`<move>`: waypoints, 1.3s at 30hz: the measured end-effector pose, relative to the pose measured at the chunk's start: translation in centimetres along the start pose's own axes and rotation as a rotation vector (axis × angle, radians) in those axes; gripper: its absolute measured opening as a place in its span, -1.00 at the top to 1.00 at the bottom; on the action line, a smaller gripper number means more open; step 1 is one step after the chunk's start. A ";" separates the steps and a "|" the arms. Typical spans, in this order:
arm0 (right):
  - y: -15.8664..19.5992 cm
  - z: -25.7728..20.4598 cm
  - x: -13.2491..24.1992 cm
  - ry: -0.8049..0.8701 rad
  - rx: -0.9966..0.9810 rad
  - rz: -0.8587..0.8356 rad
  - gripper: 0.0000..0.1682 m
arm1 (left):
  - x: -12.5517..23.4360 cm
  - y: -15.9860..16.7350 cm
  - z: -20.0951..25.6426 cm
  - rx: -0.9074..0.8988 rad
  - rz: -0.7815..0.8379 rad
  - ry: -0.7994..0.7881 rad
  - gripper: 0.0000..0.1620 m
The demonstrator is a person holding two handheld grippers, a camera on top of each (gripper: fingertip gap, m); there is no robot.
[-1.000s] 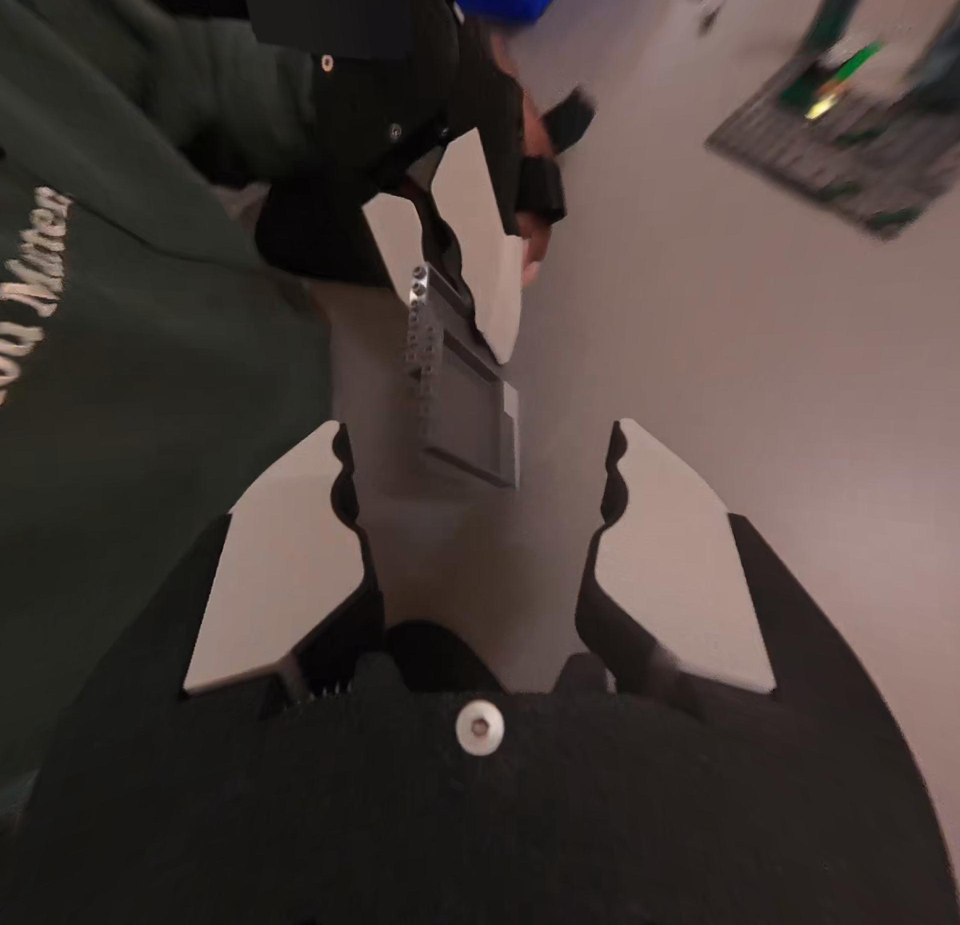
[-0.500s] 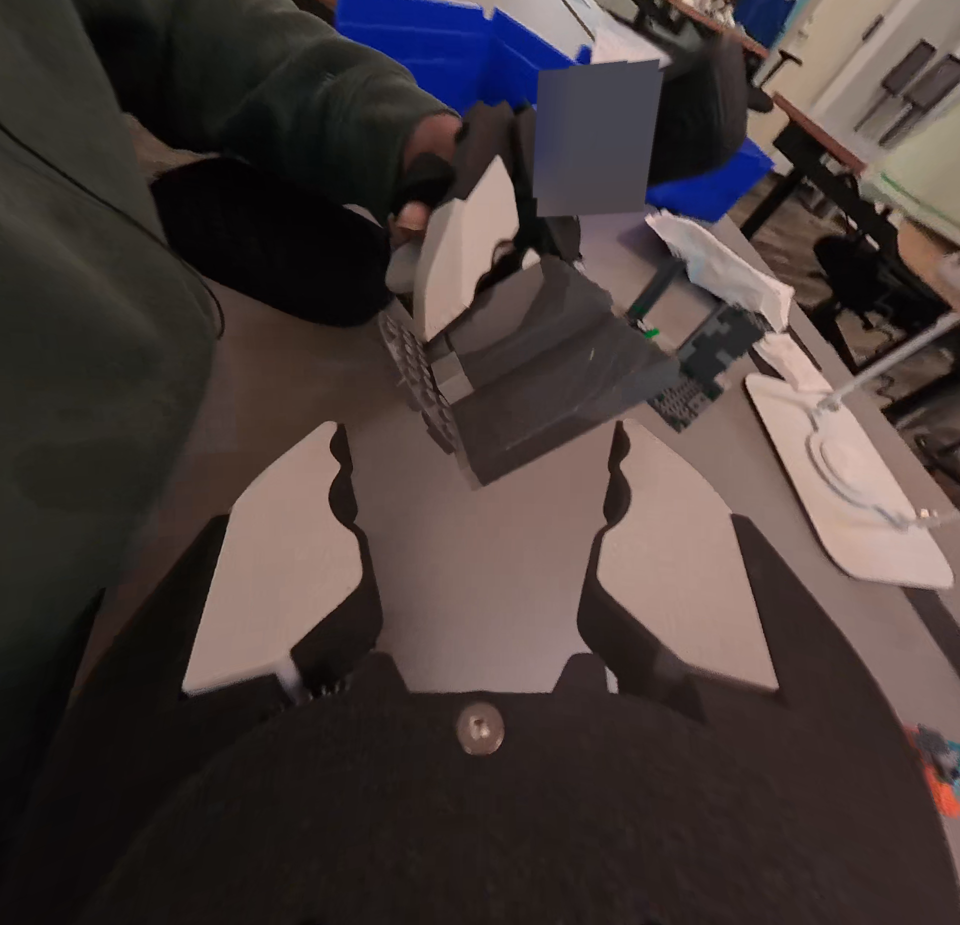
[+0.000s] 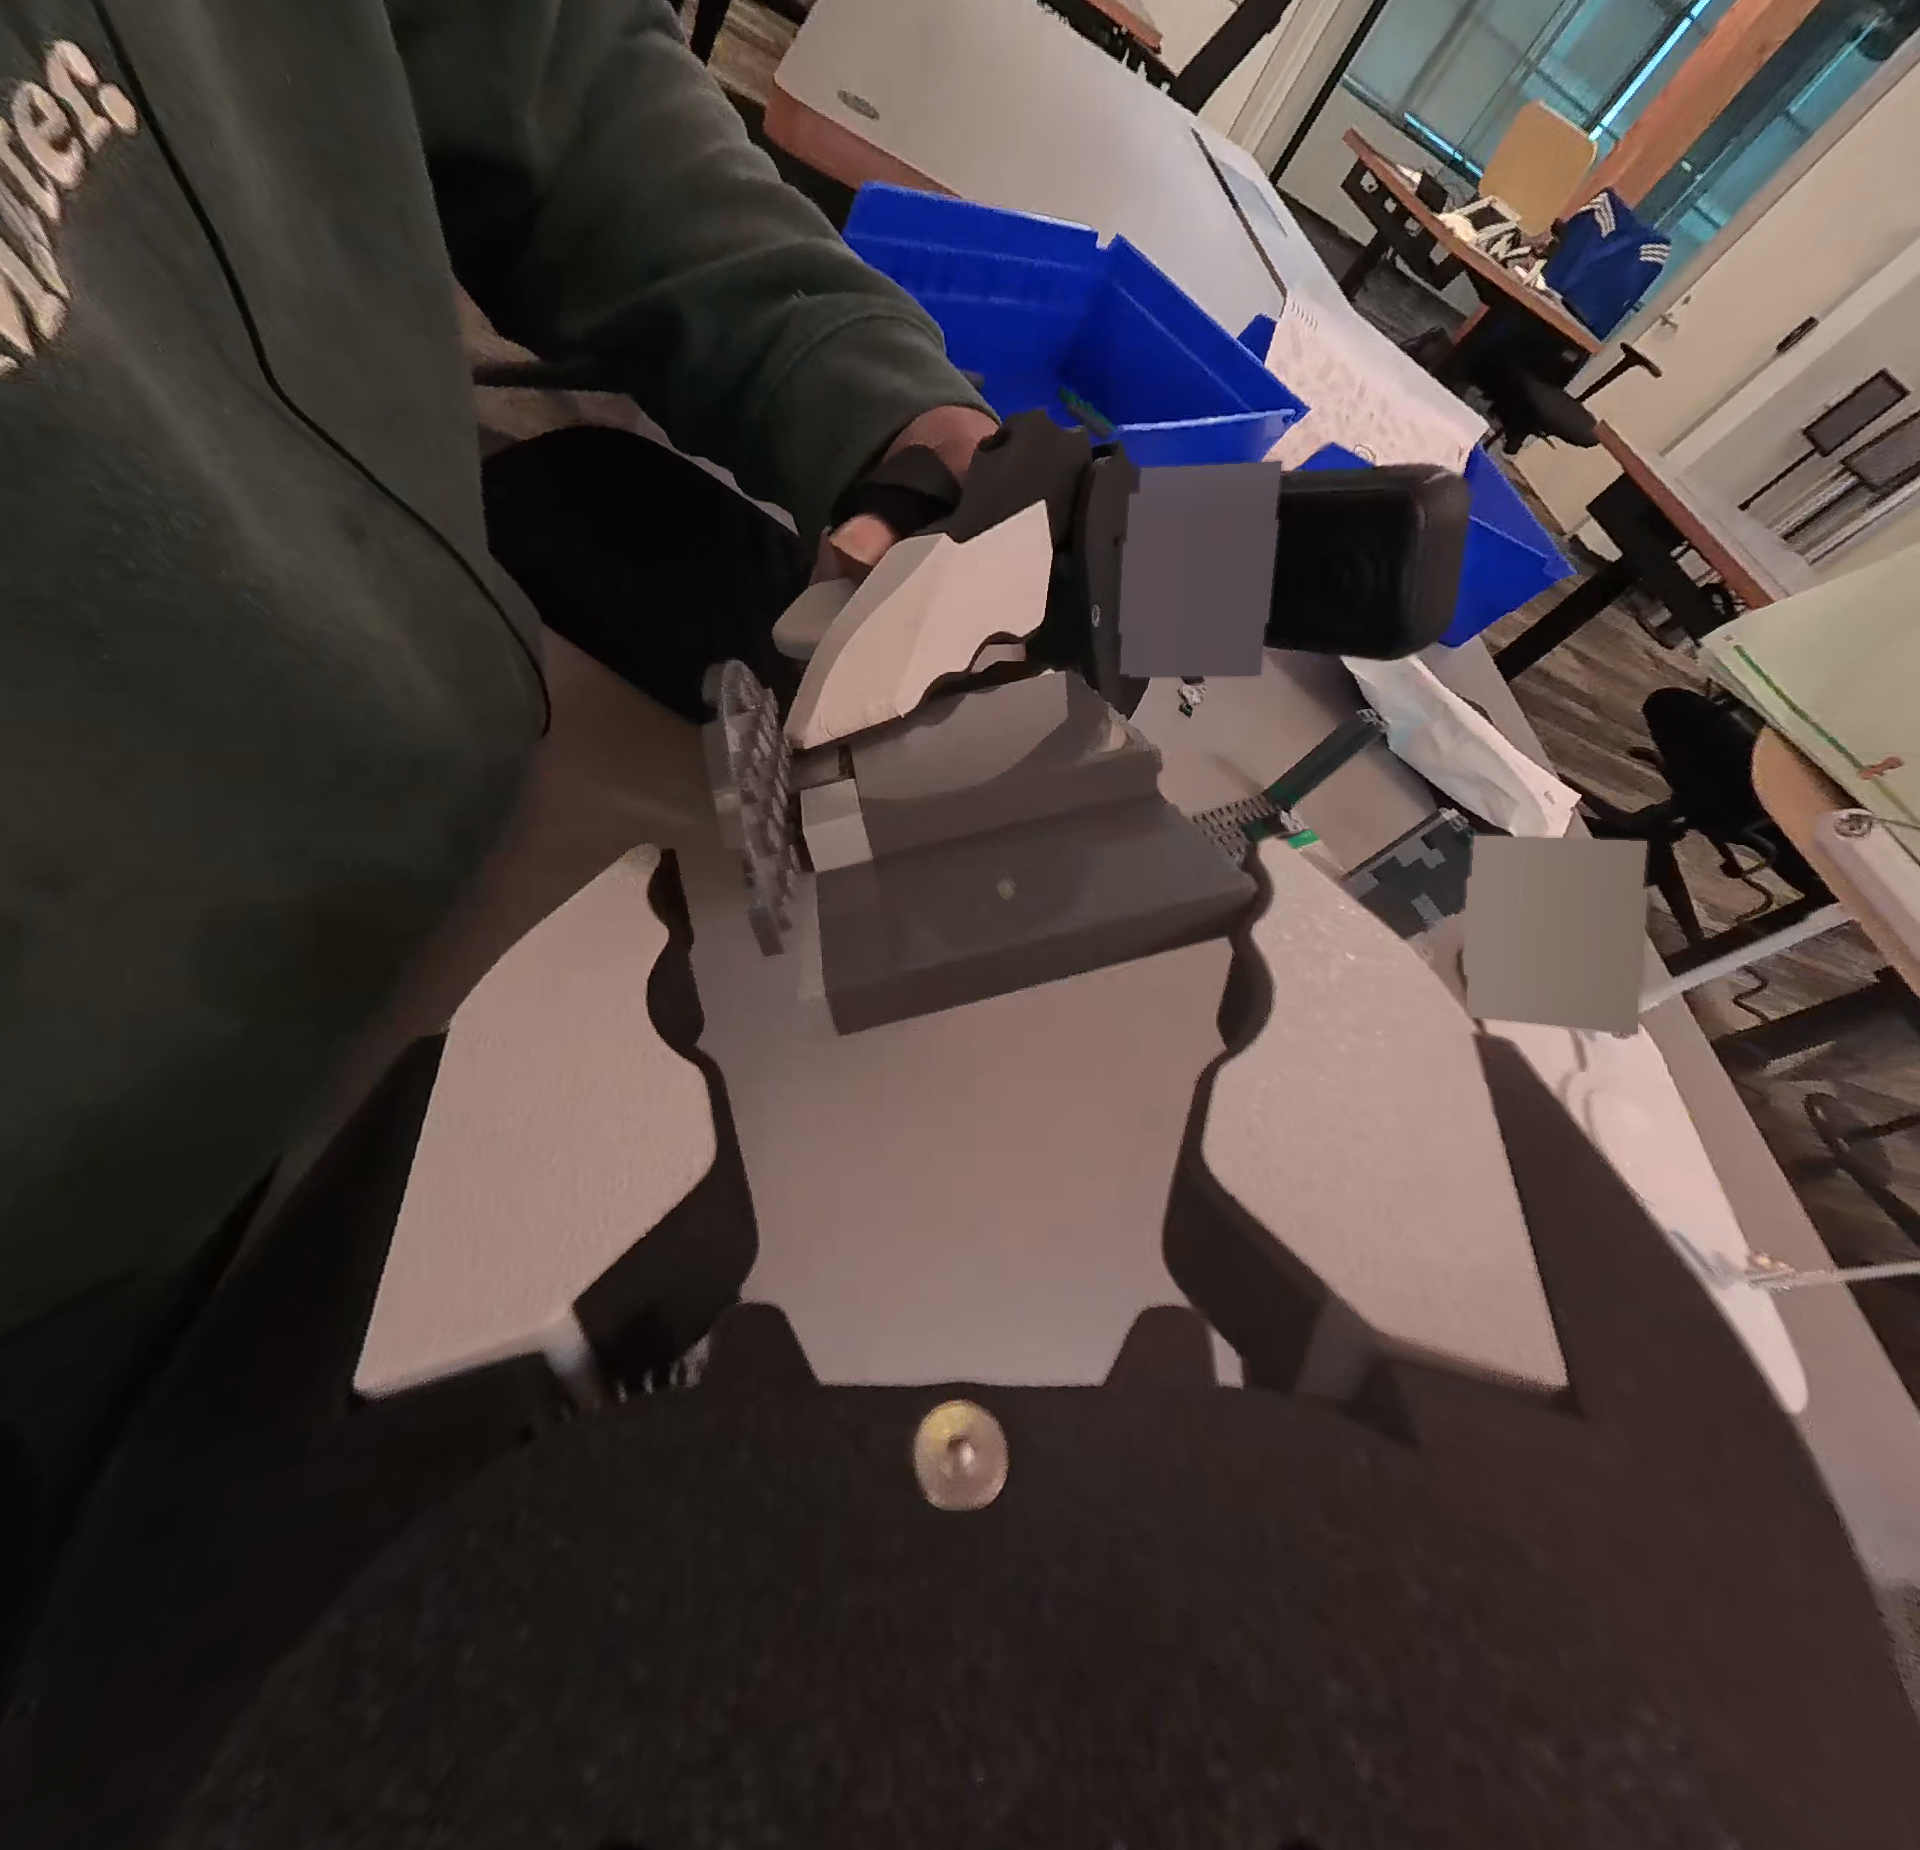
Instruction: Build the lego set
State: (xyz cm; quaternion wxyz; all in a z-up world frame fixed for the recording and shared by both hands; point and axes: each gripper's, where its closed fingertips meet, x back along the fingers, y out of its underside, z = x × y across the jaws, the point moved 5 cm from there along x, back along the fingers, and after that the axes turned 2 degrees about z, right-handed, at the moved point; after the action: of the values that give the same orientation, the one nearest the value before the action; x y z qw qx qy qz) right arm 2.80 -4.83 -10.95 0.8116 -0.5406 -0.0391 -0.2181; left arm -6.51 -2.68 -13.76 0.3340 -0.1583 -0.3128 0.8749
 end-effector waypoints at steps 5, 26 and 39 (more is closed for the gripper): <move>0.2 -0.2 0.2 0.040 -0.017 0.016 -0.04 | -0.1 0.4 -0.4 0.001 0.013 0.000 0.90; 0.1 -1.4 -1.2 -0.092 0.103 -0.336 -0.30 | -0.6 1.2 -1.5 0.083 -0.002 -0.095 0.90; 3.4 -1.5 -3.2 -0.075 0.224 -0.607 0.03 | -0.6 1.9 -3.0 0.192 -0.014 -0.270 0.90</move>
State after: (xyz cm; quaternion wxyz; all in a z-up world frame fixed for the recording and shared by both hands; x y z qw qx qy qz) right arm 1.02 -4.06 -15.48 0.7620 -0.4192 -0.2519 -0.4244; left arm -5.52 -2.89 -17.16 0.3087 -0.0047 -0.2710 0.9117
